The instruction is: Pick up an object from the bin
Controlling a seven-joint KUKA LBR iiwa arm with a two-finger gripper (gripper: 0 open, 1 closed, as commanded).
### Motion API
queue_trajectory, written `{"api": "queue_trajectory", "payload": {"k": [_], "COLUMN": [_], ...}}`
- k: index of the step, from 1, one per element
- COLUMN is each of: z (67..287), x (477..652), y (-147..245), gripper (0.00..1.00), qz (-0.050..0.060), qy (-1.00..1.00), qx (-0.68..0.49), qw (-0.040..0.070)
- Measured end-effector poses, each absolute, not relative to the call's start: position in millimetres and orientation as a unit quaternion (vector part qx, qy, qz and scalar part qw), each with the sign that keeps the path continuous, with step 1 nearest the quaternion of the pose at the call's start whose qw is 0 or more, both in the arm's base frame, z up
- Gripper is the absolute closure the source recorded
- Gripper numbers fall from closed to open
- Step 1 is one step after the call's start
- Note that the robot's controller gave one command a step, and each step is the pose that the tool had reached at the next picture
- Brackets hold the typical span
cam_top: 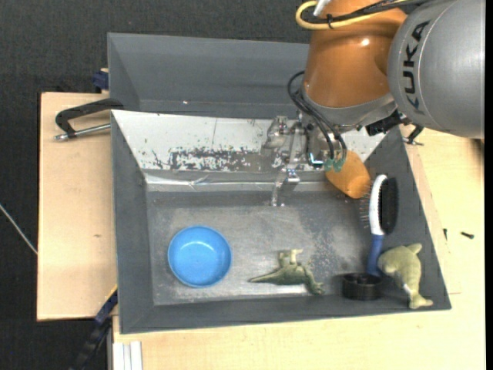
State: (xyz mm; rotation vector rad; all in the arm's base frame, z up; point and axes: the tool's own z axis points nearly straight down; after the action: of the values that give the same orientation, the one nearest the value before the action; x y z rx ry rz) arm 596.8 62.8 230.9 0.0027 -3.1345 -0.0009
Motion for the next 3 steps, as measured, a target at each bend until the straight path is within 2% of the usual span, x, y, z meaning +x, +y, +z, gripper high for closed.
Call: {"api": "queue_trajectory", "payload": {"k": [1, 2, 3], "z": [138.1, 71.8, 78.0], "x": [543.9, 521.0, 525.6], "y": [101.7, 204.8, 203.7], "gripper": [0.00, 0.00, 1.00], "qz": [-0.001, -0.001, -0.004], "qy": [-0.999, -0.998, -0.999], "qx": [0.040, 0.056, 0.052], "qw": [0.004, -0.001, -0.006]}}
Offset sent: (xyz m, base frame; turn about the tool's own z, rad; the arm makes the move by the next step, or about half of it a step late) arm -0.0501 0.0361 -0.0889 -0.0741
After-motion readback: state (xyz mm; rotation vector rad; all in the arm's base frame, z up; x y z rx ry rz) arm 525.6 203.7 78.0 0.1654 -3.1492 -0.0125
